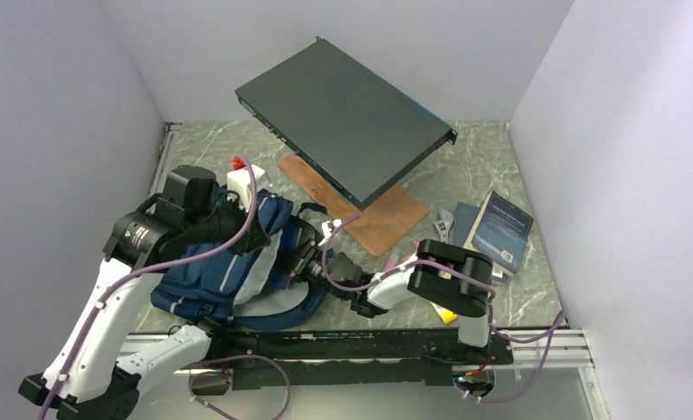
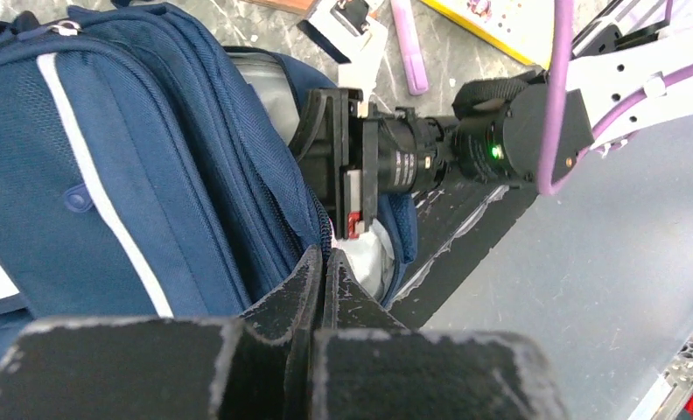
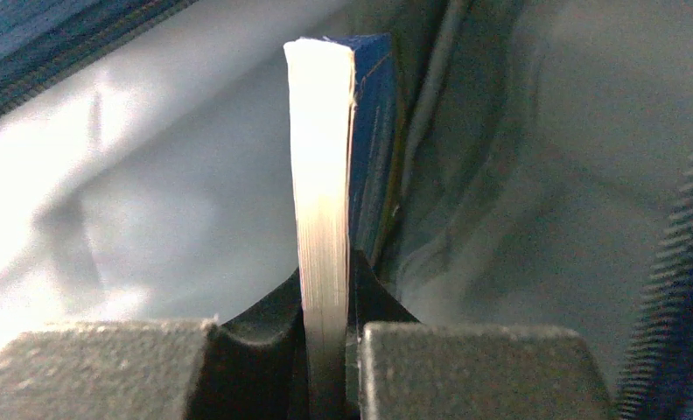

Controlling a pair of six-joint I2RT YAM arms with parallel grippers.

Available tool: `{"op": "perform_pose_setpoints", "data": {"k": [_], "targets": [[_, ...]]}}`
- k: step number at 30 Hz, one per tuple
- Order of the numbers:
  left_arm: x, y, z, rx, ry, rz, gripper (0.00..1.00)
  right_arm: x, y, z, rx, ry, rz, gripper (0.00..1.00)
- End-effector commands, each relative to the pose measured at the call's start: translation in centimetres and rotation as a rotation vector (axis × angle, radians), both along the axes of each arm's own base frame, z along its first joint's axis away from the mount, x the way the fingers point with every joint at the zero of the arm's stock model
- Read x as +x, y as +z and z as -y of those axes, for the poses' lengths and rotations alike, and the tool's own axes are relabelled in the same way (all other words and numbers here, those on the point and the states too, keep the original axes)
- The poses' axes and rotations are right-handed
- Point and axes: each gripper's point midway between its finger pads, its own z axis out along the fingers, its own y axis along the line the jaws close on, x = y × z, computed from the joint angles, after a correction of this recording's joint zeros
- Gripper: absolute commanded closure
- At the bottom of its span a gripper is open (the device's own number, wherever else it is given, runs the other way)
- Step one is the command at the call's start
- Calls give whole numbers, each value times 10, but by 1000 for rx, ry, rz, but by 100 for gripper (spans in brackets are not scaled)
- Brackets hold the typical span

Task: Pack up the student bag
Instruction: Place the book in the student bag.

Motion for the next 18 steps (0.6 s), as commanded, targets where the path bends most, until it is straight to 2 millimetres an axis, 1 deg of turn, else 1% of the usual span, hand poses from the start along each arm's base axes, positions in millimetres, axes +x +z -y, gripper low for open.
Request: {"op": "perform_pose_setpoints", "data": {"k": [1,4,6,7,11,14,15,17,18], "targets": [[-7,33,2,-67,-71,171,100,0,66,21,205,35,74,100],[-8,34,17,-134,-113,140,100,3,68,12,197,53,103,100],[-6,30,32,-180,-144,58,100,4,65,-3,183,76,111,100],[-6,32,36,-201,-155,34,100,7,63,-8,182,77,104,100],[-15,57,56,-340,-240,29,100,10,58,-29,161,101,114,100],[-19,65,65,-414,-282,21,100,14,53,-44,128,84,110,100],[-19,67,68,-434,-288,20,100,19,46,-49,102,49,100,100],[-18,67,68,-449,-271,25,100,32,23,-54,48,-21,62,100],[-16,66,66,-441,-249,34,100,37,3,-55,21,-43,27,99]]}}
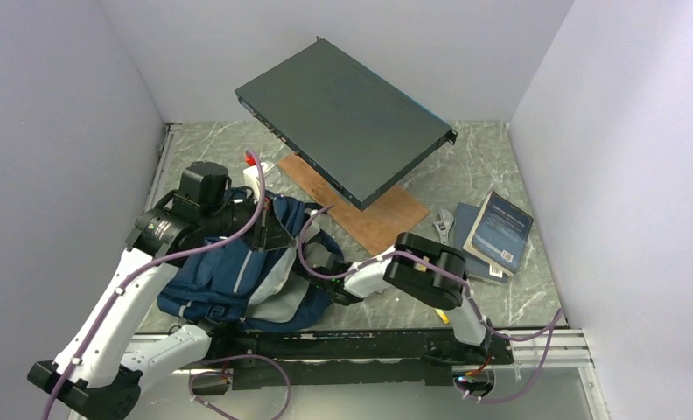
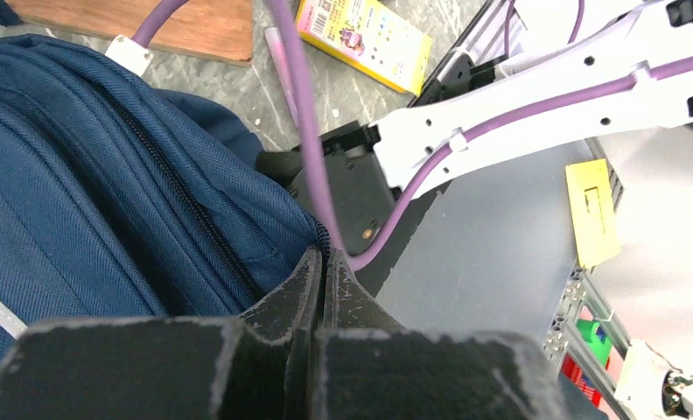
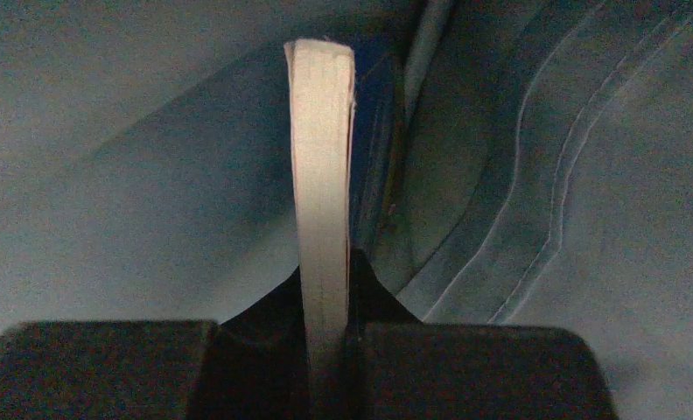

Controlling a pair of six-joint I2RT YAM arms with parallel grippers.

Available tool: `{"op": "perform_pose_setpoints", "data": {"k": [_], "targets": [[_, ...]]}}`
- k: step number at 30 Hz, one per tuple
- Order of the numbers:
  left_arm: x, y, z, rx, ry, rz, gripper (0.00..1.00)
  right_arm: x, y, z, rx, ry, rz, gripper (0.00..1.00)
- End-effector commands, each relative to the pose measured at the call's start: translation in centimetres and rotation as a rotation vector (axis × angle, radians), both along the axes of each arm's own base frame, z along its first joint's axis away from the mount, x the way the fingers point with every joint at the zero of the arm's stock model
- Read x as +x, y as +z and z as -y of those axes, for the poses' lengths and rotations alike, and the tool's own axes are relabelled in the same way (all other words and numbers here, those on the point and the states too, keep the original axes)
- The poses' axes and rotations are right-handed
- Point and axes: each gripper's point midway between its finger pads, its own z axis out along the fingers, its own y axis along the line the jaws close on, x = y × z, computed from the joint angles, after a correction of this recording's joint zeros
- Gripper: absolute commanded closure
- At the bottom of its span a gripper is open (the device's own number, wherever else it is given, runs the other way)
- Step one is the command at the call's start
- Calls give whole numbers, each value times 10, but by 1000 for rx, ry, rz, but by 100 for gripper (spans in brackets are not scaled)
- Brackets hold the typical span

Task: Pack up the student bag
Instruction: Place the book in the student bag, then pick up the book from the center of the board.

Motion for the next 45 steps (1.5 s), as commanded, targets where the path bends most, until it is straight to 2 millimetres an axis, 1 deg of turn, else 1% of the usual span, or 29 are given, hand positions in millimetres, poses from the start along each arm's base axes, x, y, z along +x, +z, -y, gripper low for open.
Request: {"op": "perform_pose_setpoints", "data": {"k": [1,2,4,5,6,8,9,11,12,13,14,16,18,21,22,24,26,27,28,30,33,34,35,38,41,43,45], "targets": [[-11,59,17,-206,-81,148,100,21,9,-13,70,-126,-17,96],[-11,56,14,-192,-68,153,100,23,-8,-12,33,-141,-50,94],[-9,51,8,-168,-27,170,100,27,-32,-8,-33,-168,-76,88],[-6,47,5,-154,3,178,100,26,-41,-7,-60,-165,-88,83],[-4,45,0,-139,37,197,100,26,-47,-4,-79,-162,-95,76],[6,35,-11,-90,124,208,100,20,-55,3,-123,-151,-104,61],[10,27,-18,-60,173,205,100,17,-57,7,-149,-139,-107,50],[17,19,-28,-31,248,224,100,9,-64,18,-210,-109,-129,34],[19,16,-32,-28,275,237,100,6,-58,22,-226,-89,-122,30],[21,13,-35,-26,297,247,100,2,-65,28,-267,-76,-138,25],[22,12,-37,-31,310,260,100,-2,-59,33,-281,-70,-145,22],[24,8,-40,-37,338,274,100,-10,-55,41,-314,-42,-149,19],[26,7,-41,-50,355,289,100,-17,-57,50,-377,-17,-167,16],[29,4,-48,-52,396,323,100,-29,-55,66,-461,15,-161,15],[30,1,-49,-49,402,330,100,-35,-59,74,-501,27,-165,15],[31,-5,-52,-46,413,353,100,-43,-54,83,-539,71,-128,15],[33,-16,-52,-35,414,361,100,-48,-43,94,-577,95,-72,15],[34,-21,-53,-26,411,363,100,-48,-32,100,-594,103,-26,15],[35,-27,-52,-14,403,362,100,-47,-16,108,-605,96,17,15],[36,-36,-51,15,380,362,100,-44,2,128,-659,79,96,15],[40,-45,-57,84,381,366,100,-41,19,174,-765,9,158,15],[43,-48,-60,113,389,369,100,-39,23,193,-800,-32,167,15],[46,-50,-65,146,398,378,100,-39,21,217,-859,-64,160,14],[54,-61,-73,209,427,382,100,-34,24,278,-940,-194,143,13],[56,-74,-71,218,421,377,100,-30,15,337,-998,-332,68,11],[58,-79,-69,208,414,383,100,-29,7,366,-1009,-390,13,11],[56,-82,-70,217,408,383,100,-30,-1,388,-1021,-437,-29,11]]}}
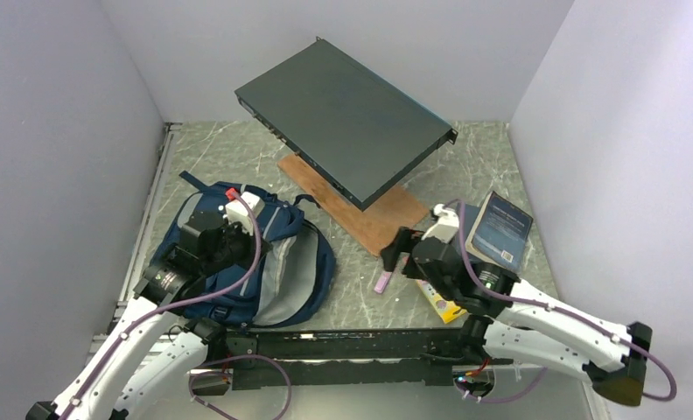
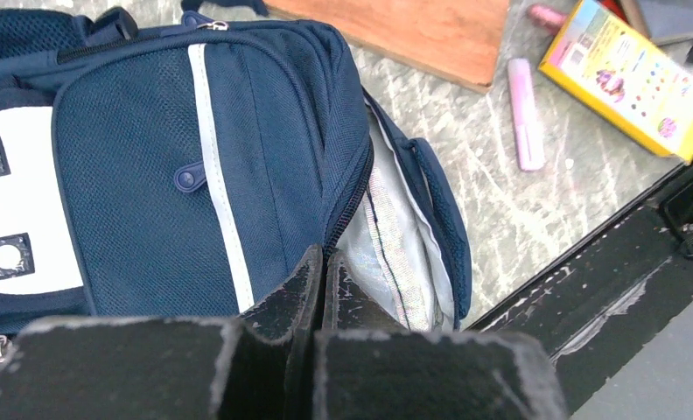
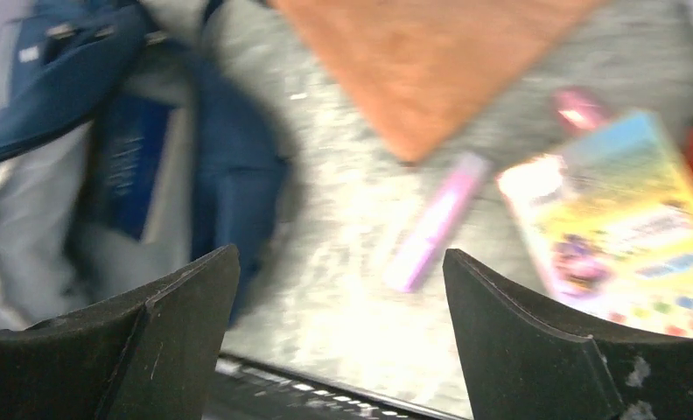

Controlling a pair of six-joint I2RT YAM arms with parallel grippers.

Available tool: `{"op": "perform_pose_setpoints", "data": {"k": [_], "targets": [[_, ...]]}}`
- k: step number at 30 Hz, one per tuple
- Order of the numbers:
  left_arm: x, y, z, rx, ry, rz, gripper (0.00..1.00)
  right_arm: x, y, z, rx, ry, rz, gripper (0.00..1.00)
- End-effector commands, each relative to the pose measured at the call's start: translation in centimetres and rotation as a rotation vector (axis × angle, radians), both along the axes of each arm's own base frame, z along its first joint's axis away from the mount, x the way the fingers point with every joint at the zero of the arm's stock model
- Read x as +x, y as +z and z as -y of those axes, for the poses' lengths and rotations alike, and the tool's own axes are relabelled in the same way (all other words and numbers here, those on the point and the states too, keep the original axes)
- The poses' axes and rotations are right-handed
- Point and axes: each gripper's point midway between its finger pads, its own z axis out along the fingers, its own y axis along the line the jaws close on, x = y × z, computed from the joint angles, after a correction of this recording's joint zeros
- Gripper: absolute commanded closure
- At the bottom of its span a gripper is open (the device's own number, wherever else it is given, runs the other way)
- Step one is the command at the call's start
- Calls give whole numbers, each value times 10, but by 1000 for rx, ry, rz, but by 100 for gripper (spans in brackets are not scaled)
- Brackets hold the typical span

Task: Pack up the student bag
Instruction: Pick up the book from the center of the board.

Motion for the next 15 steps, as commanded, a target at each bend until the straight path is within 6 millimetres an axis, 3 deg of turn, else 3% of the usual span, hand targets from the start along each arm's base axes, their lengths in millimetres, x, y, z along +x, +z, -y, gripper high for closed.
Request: {"op": "perform_pose_setpoints", "data": {"k": [1,6,10,14,15], "targets": [[14,9,-7,30,31,99,100,-4,-45,84,-193,-208,-75,10],[12,6,-6,22,23,95,100,11,-49,131,-226,-431,-48,5],[15,3,-10,48,40,93,100,39,-53,159,-250,-557,-94,6],[16,0,-12,60,47,85,100,68,-57,192,-120,-655,-128,6],[16,0,-12,60,47,84,100,73,-59,208,-79,-707,-134,6]]}}
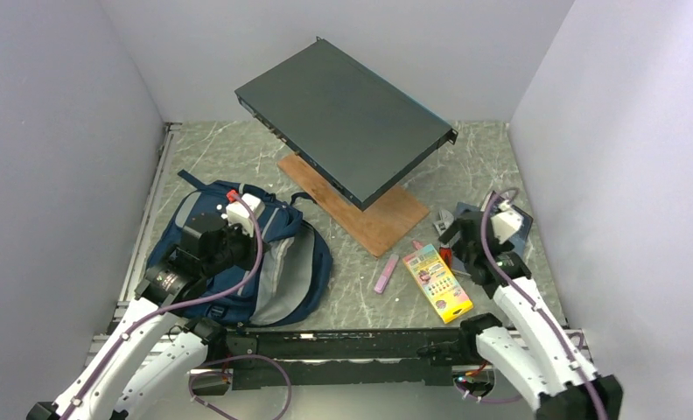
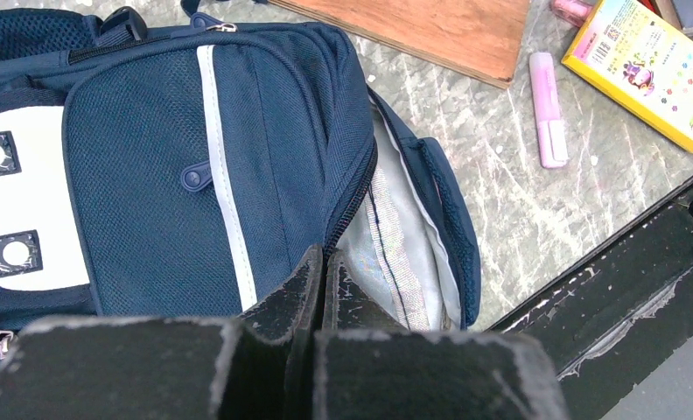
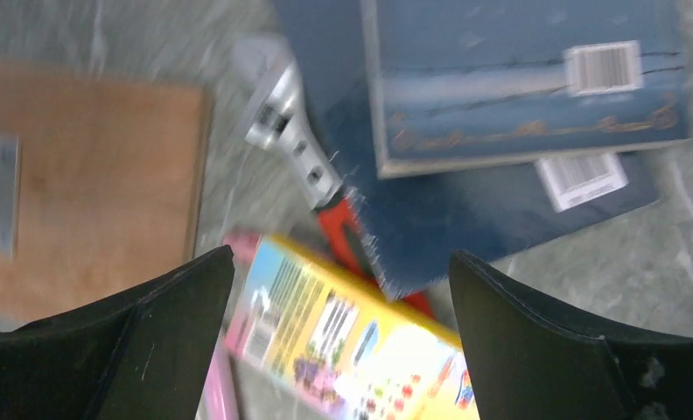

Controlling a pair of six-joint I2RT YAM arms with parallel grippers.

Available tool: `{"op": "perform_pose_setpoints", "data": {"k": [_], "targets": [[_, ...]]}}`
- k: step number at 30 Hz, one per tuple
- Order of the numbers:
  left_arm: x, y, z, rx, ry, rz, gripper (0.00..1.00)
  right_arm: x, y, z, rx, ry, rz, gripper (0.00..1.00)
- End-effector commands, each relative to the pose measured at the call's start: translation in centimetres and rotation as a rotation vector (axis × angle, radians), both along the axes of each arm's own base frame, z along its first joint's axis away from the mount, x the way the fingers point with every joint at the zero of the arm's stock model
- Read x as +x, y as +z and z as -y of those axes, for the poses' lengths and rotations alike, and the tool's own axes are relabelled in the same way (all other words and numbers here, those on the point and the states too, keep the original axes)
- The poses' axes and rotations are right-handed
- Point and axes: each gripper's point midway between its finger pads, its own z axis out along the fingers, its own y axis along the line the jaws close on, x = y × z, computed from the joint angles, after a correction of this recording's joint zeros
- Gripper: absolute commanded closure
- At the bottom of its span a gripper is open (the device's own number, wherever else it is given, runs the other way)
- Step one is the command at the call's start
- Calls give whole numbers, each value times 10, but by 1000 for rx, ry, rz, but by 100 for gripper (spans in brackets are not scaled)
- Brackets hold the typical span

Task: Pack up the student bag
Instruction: Pick up the book from the center of the board.

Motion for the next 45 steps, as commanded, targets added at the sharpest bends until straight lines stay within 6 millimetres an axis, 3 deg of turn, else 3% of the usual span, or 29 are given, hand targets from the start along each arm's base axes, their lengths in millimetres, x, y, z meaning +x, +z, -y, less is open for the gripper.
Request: {"op": "perform_pose_setpoints", "data": {"k": [1,4,8,11,16,20,23,26,35,36,38,42,45], "targets": [[14,13,-6,16,37,76,100,31,5,35,130,-81,89,6],[13,14,-5,11,33,83,100,33,-6,85,180,-289,115,4],[13,14,-3,8,22,80,100,15,-18,146,203,-551,161,3],[13,12,-1,8,16,72,100,-3,-28,172,205,-663,196,2],[15,8,-1,15,19,56,100,-27,-41,194,222,-759,246,2],[16,6,-1,19,23,47,100,-22,-50,191,306,-681,331,3],[18,3,-3,32,37,40,100,-8,-37,179,396,-543,499,6],[19,0,-5,41,48,32,100,-8,-31,174,419,-493,615,7],[23,-9,-8,78,72,-4,100,-3,-46,159,554,-415,625,14],[23,-8,-8,77,71,-2,100,-6,-57,152,588,-420,606,15],[23,-7,-8,71,69,3,100,-6,-60,152,587,-417,599,17],[22,-8,-7,69,66,1,100,-6,-58,153,550,-389,584,29],[22,-8,-7,71,64,-3,100,-6,-51,158,490,-373,583,46]]}}
